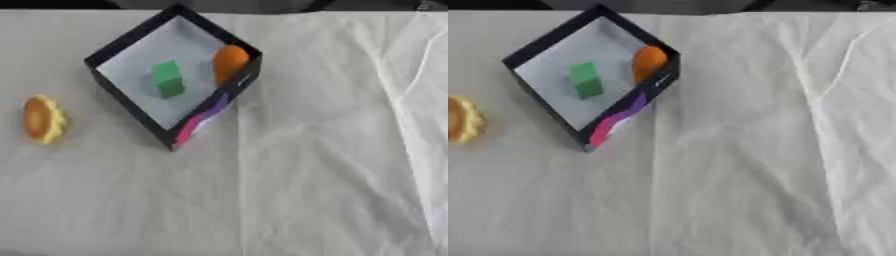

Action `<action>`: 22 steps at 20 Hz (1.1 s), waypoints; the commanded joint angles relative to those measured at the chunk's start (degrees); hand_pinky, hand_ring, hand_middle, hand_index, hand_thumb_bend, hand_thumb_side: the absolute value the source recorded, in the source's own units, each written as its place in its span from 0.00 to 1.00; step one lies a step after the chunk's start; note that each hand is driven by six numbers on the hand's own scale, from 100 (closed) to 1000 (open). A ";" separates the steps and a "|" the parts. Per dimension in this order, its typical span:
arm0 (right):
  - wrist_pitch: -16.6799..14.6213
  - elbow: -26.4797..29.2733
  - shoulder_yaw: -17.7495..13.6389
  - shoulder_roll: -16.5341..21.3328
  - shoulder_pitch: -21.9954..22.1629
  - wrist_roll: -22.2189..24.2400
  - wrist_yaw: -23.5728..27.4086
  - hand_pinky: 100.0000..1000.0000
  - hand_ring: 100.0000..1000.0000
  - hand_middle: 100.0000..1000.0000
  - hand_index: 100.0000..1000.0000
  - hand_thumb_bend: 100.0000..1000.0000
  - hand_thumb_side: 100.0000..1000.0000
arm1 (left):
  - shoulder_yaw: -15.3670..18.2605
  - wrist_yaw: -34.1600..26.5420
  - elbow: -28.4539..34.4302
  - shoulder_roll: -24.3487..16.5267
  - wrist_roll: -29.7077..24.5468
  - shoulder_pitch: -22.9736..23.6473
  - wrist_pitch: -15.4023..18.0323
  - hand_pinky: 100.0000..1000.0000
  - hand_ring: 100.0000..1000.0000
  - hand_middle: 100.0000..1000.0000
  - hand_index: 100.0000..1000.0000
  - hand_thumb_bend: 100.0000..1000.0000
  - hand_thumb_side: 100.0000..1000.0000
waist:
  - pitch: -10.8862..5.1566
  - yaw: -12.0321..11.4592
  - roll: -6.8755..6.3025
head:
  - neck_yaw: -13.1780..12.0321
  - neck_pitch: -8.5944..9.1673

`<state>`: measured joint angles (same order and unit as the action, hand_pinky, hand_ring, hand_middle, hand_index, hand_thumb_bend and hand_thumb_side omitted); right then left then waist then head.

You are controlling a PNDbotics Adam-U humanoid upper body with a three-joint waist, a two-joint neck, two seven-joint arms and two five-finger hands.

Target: Pick up objects on the table and place them in the box.

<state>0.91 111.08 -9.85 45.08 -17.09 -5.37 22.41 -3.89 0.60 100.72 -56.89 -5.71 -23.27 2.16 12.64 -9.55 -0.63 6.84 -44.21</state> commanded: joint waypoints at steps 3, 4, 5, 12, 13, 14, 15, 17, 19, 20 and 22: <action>0.13 0.84 -0.30 1.03 -0.49 0.25 -0.48 1.00 0.70 0.64 0.82 0.00 0.49 | -3.82 6.35 -1.40 -5.47 -13.30 -5.47 0.11 0.83 0.81 0.81 0.90 0.35 0.16 | -1.99 0.24 -0.82 | -0.35 0.10; 0.22 0.77 -0.30 0.99 -0.49 0.21 -0.49 1.00 0.70 0.64 0.82 0.00 0.49 | -4.77 7.70 -1.91 -5.68 -15.73 -6.66 0.39 0.83 0.81 0.81 0.90 0.41 0.15 | -2.01 0.33 -0.85 | -0.51 0.10; 0.32 0.71 -0.33 0.96 -0.48 0.15 -0.45 1.00 0.70 0.64 0.82 0.00 0.49 | -5.58 8.93 -2.59 -5.69 -17.89 -7.83 0.65 0.83 0.81 0.81 0.90 0.41 0.14 | -2.03 0.37 -0.88 | -0.62 0.10; 0.75 0.54 -0.31 1.04 -0.20 0.17 -0.40 1.00 0.69 0.63 0.82 0.00 0.49 | -11.34 17.71 -14.45 -3.14 -27.14 -14.54 0.37 0.85 0.81 0.77 0.86 0.55 0.18 | -2.17 0.90 -1.14 | -1.62 0.10; 0.80 0.51 -0.32 1.02 -0.06 0.23 -0.49 1.00 0.69 0.63 0.82 0.00 0.49 | -12.10 18.51 -17.00 -2.48 -27.75 -15.36 0.17 0.85 0.80 0.76 0.85 0.55 0.21 | -2.18 0.93 -1.17 | -1.77 0.10; 0.86 0.47 -0.36 0.99 0.07 0.26 -0.59 1.00 0.69 0.63 0.82 0.00 0.49 | -12.83 19.08 -19.60 -1.77 -28.30 -16.14 -0.15 0.85 0.80 0.75 0.84 0.54 0.27 | -2.19 0.95 -1.19 | -1.98 0.10; 0.90 0.45 -0.41 0.96 0.17 0.27 -0.68 1.00 0.69 0.63 0.82 0.00 0.49 | -13.42 19.36 -21.90 -1.08 -28.72 -16.90 -0.44 0.85 0.80 0.75 0.84 0.54 0.27 | -2.21 0.95 -1.21 | -2.11 0.10; 0.95 0.42 -0.48 0.88 0.25 0.26 -0.73 1.00 0.69 0.63 0.82 0.00 0.50 | -14.38 19.63 -25.94 0.28 -29.12 -18.10 -1.52 0.85 0.79 0.74 0.84 0.54 0.35 | -2.24 0.92 -1.23 | -2.31 0.10; 1.04 0.40 -0.39 0.77 0.21 0.36 -0.70 1.00 0.69 0.63 0.82 0.00 0.50 | -15.58 19.66 -29.56 2.15 -29.48 -19.46 -2.89 0.85 0.78 0.73 0.85 0.54 0.39 | -2.27 0.86 -1.21 | -2.27 0.10; 1.11 0.37 -0.31 0.71 0.16 0.45 -0.69 1.00 0.69 0.63 0.82 0.00 0.50 | -16.17 19.84 -31.13 3.13 -29.64 -20.18 -3.37 0.84 0.78 0.73 0.85 0.54 0.40 | -2.28 0.81 -1.19 | -2.24 0.10; 1.27 0.27 -0.14 0.55 0.05 0.66 -0.63 1.00 0.69 0.62 0.82 0.00 0.50 | -17.29 20.77 -34.05 5.21 -30.03 -21.53 -3.84 0.84 0.78 0.72 0.86 0.55 0.41 | -2.33 0.75 -1.15 | -2.27 0.10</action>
<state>2.04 111.04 -9.66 44.60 -16.56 -4.80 21.99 -21.04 20.89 68.11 -51.22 -35.56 -43.65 -1.14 12.39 -8.72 -0.99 4.65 -44.21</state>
